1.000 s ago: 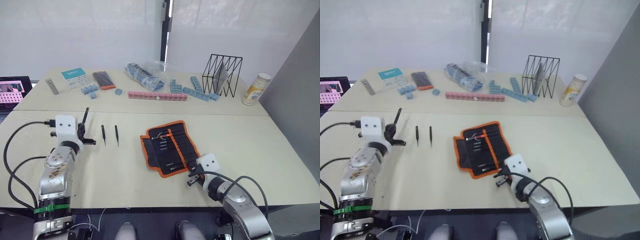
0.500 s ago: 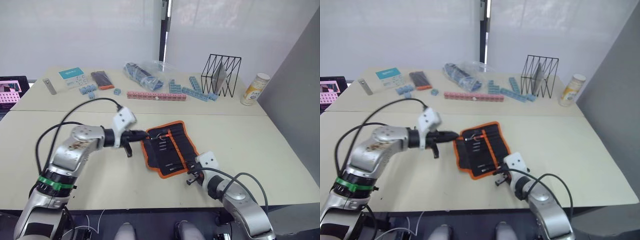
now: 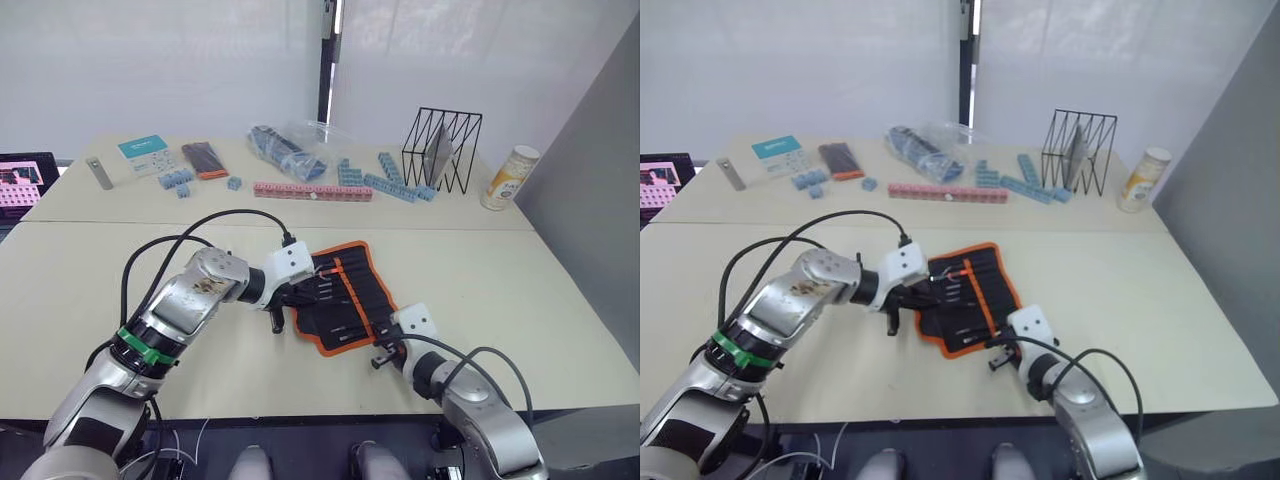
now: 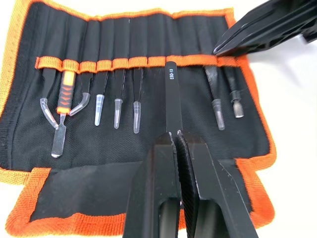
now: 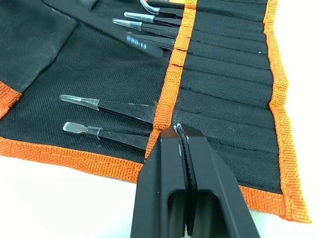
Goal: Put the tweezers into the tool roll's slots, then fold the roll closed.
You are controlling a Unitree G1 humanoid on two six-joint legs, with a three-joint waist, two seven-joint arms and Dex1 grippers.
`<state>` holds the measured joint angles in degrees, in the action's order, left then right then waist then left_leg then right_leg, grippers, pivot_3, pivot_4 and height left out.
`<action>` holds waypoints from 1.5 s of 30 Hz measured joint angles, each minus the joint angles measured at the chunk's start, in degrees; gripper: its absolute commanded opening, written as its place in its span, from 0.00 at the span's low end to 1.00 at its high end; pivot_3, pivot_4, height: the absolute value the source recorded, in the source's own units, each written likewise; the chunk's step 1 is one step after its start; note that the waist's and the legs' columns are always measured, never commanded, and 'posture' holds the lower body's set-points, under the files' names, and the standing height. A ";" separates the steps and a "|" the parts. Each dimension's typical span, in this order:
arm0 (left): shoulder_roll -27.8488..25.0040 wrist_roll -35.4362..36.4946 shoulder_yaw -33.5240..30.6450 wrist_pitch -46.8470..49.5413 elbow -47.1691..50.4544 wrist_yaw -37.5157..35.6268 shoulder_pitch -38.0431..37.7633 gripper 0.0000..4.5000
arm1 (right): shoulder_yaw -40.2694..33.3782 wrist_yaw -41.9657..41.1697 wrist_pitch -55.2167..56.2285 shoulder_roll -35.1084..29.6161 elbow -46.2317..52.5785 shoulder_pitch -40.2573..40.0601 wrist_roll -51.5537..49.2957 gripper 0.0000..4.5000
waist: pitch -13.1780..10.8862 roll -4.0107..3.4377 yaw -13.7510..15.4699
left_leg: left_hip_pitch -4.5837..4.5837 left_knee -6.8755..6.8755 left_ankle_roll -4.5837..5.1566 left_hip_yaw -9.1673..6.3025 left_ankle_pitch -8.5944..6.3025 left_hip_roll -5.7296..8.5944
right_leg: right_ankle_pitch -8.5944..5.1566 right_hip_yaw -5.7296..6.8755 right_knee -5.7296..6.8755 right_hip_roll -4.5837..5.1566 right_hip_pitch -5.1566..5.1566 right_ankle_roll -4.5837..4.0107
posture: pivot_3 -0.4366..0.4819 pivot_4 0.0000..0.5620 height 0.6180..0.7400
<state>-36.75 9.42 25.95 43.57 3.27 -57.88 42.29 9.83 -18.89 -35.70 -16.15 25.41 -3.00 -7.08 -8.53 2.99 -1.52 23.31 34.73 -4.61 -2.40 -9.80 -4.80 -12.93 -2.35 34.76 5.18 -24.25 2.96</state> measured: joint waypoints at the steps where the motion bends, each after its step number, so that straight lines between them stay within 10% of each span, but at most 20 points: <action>1: 0.20 -0.56 0.48 0.53 -0.28 0.06 0.37 0.00 | 0.01 0.09 0.00 0.01 0.03 -0.05 -0.04 0.00 | 0.00 0.00 0.00 | 0.00 0.00 0.00 0.00 0.00 0.00 | 0.00 0.00 0.02 0.00 0.00 0.00 | 0.48 0.27 0.84; 45: 22.89 -13.71 5.62 -14.43 -27.41 1.11 9.16 0.00 | 0.19 2.28 -0.13 0.15 1.69 -1.68 -0.01 0.00 | 0.05 -0.06 0.72 | 0.06 0.10 0.44 -0.02 0.21 0.04 | -0.02 -0.01 0.09 -0.01 0.08 0.05 | 0.48 0.27 0.84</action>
<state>-13.86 -4.30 31.57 29.14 -24.14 -56.77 51.44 10.02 -16.61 -35.83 -16.00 27.11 -4.68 -7.10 -8.47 2.93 -0.79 23.37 34.83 -4.17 -2.42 -9.59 -4.76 -12.95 -2.36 34.85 5.17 -24.17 3.01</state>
